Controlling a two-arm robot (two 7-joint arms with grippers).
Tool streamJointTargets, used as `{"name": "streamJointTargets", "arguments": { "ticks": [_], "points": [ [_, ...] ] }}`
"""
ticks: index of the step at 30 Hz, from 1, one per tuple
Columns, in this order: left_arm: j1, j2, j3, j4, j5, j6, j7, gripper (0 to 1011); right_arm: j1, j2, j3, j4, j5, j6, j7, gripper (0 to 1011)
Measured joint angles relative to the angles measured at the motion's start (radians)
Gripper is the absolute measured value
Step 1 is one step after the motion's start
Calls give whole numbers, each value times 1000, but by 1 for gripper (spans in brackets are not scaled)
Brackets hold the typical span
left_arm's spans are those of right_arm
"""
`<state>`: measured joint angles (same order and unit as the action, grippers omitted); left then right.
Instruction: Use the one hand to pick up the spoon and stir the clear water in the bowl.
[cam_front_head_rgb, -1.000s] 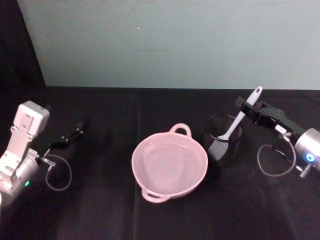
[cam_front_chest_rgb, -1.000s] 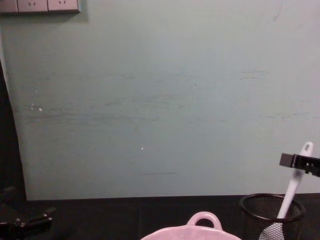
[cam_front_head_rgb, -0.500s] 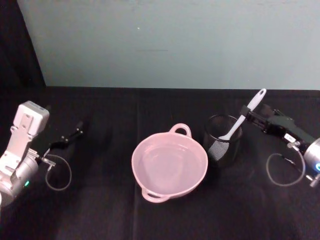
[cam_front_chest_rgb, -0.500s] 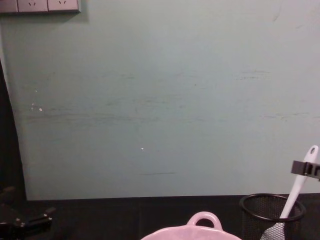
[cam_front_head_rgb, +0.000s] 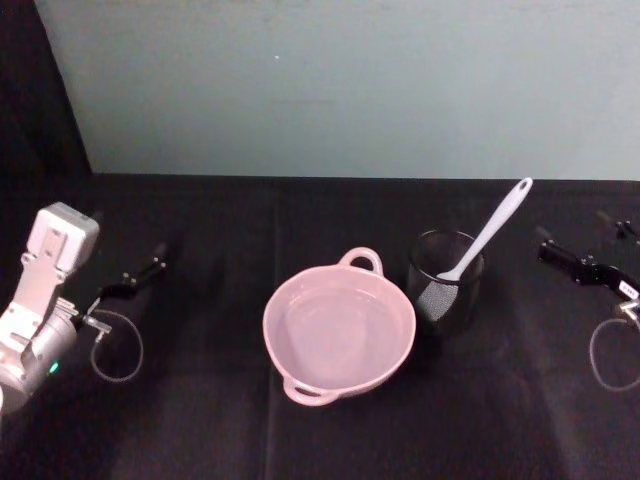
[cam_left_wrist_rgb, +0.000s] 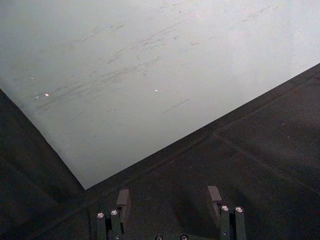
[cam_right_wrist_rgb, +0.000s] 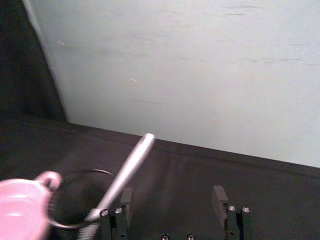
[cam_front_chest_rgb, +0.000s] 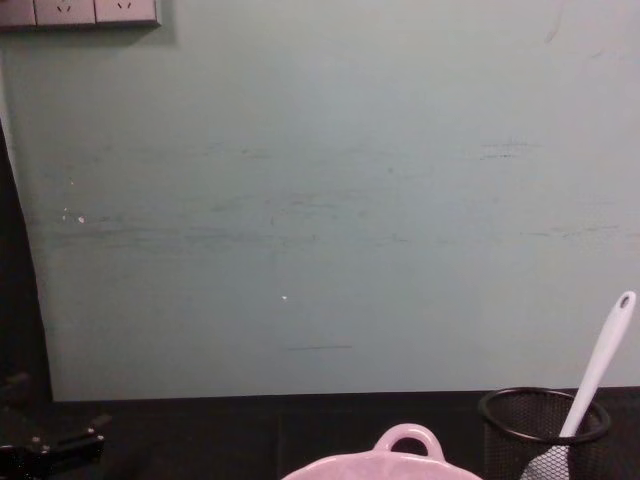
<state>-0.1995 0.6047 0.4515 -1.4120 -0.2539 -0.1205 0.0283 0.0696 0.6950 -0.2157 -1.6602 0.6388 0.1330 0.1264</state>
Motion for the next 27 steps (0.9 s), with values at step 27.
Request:
{"name": "streamJointTargets", "arguments": {
  "ticks": [27],
  "points": [
    [0,0,0,0,0,0,0,1005,113,-132,-103,274,-236,-135,25,1003]
  ]
}}
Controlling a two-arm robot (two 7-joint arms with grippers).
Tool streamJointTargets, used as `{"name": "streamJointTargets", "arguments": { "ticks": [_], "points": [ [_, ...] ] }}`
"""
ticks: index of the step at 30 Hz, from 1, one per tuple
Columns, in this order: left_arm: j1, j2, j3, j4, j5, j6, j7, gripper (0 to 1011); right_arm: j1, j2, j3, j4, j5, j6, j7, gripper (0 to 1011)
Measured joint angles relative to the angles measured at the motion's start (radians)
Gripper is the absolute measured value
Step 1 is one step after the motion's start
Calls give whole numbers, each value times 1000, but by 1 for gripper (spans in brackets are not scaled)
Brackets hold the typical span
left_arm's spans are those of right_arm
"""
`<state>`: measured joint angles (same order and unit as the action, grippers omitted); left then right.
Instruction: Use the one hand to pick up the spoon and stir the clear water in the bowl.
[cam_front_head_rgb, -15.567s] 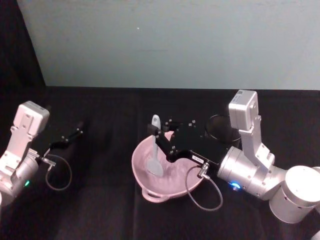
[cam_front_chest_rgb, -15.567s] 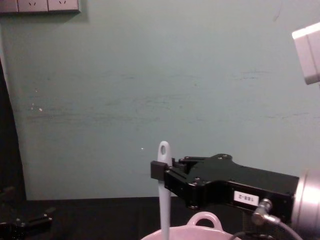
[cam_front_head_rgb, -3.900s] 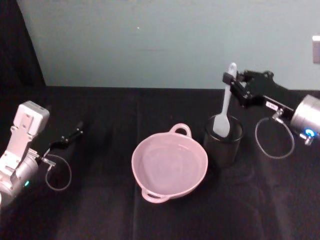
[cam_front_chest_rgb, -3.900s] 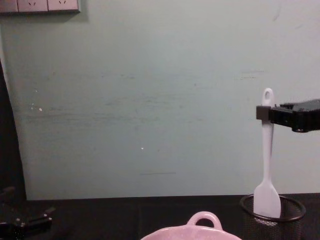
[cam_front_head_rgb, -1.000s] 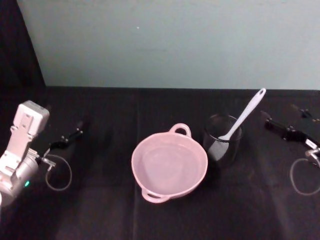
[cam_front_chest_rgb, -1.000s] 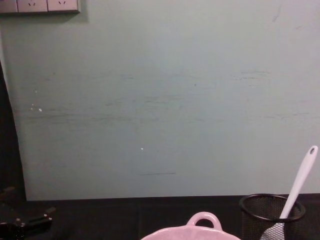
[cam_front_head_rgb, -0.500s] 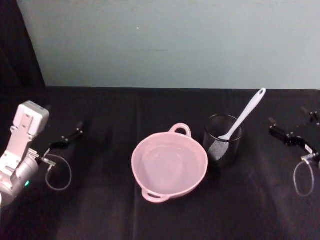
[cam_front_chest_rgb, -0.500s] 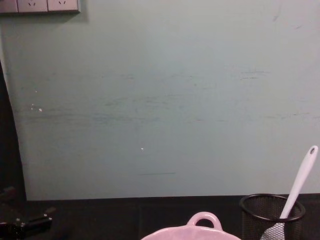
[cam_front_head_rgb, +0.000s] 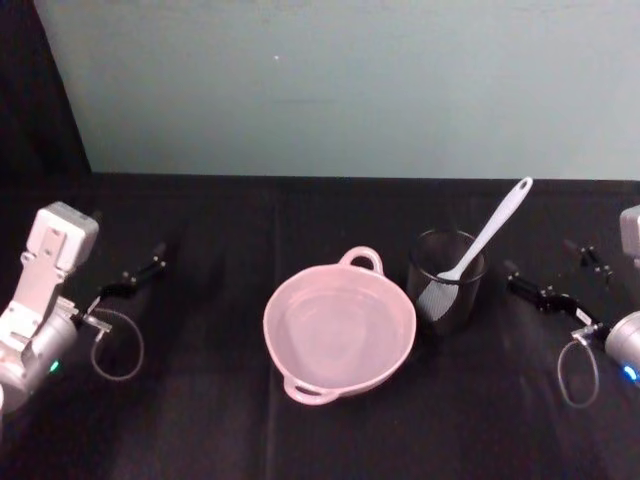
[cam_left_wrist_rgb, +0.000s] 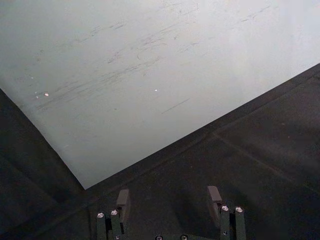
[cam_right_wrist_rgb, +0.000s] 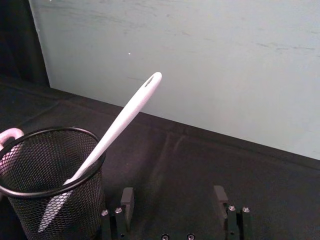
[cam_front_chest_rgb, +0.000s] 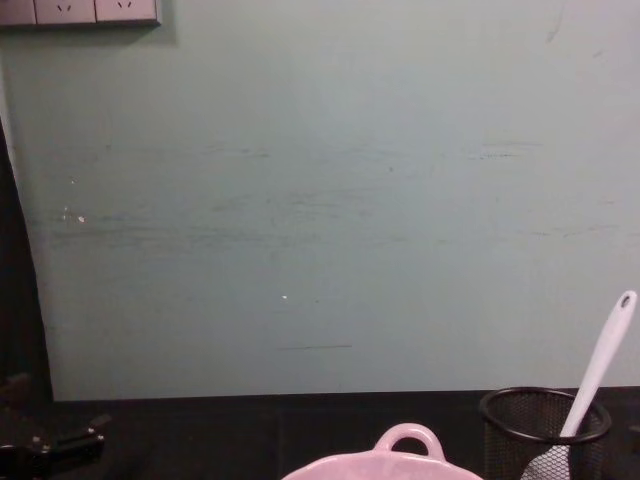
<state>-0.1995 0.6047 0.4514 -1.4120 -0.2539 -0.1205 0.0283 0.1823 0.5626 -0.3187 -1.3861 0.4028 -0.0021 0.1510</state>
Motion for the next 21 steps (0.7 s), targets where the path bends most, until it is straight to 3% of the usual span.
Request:
{"name": "streamJointTargets", "arguments": {
  "ticks": [21],
  "points": [
    [0,0,0,0,0,0,0,1005,-2,4,0,-7,2,3,-3,1002]
  ]
}}
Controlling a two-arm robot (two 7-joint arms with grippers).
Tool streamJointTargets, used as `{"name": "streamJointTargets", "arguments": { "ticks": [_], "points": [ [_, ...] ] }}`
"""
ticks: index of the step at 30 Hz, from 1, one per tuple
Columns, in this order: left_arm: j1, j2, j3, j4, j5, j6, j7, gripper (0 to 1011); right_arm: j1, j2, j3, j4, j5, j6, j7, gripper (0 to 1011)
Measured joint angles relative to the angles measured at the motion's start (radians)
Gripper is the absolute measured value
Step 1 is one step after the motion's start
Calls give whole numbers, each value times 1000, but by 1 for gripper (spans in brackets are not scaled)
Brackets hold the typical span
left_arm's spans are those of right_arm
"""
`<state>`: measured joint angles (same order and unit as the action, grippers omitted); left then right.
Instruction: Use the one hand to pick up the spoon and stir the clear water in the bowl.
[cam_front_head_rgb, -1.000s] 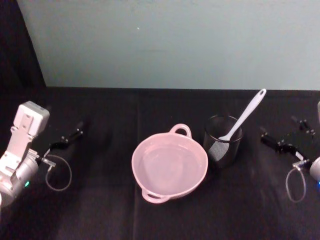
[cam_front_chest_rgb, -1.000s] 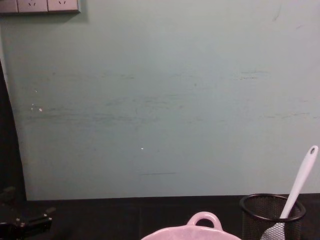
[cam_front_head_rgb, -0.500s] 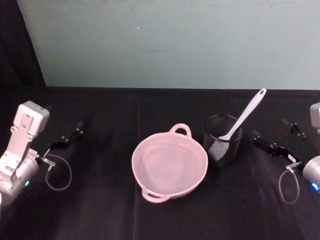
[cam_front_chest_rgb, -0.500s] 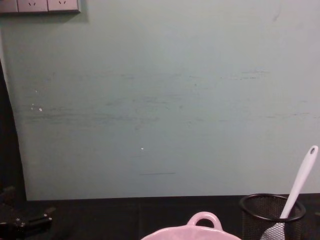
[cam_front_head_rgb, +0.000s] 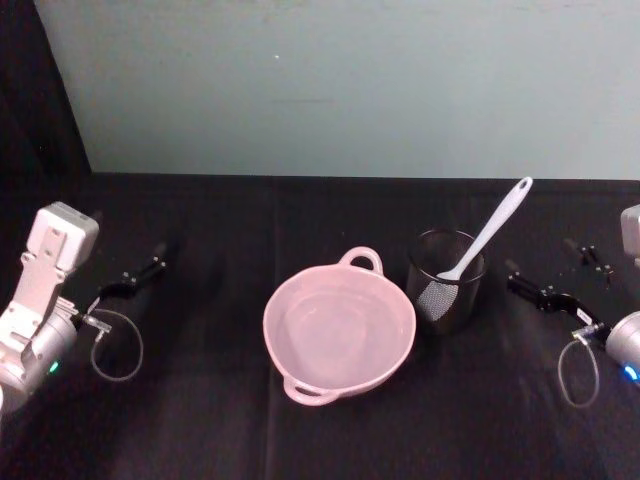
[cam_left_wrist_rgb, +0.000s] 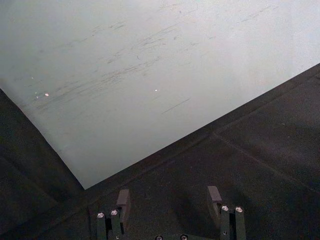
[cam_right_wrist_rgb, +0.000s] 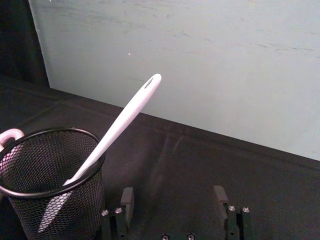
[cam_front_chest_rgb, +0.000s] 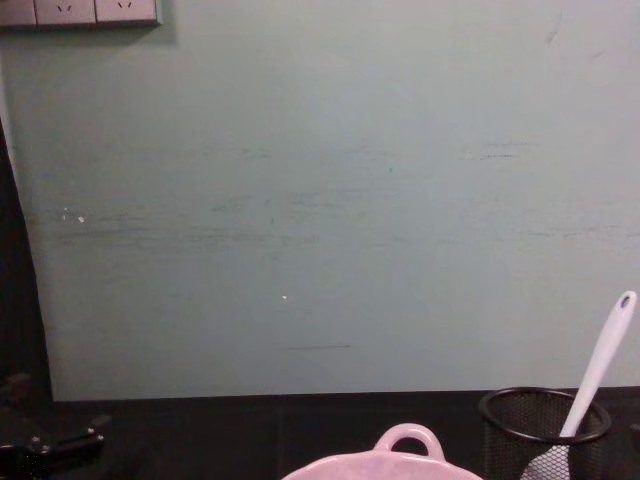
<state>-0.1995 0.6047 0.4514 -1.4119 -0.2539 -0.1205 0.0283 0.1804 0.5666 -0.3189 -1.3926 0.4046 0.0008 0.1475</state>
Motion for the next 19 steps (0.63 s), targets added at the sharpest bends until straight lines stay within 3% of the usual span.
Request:
{"name": "streamJointTargets", "arguments": {
  "ticks": [19],
  "points": [
    [0,0,0,0,0,0,0,1005,0,1,0,-2,1,1,-1,1002]
  ]
}}
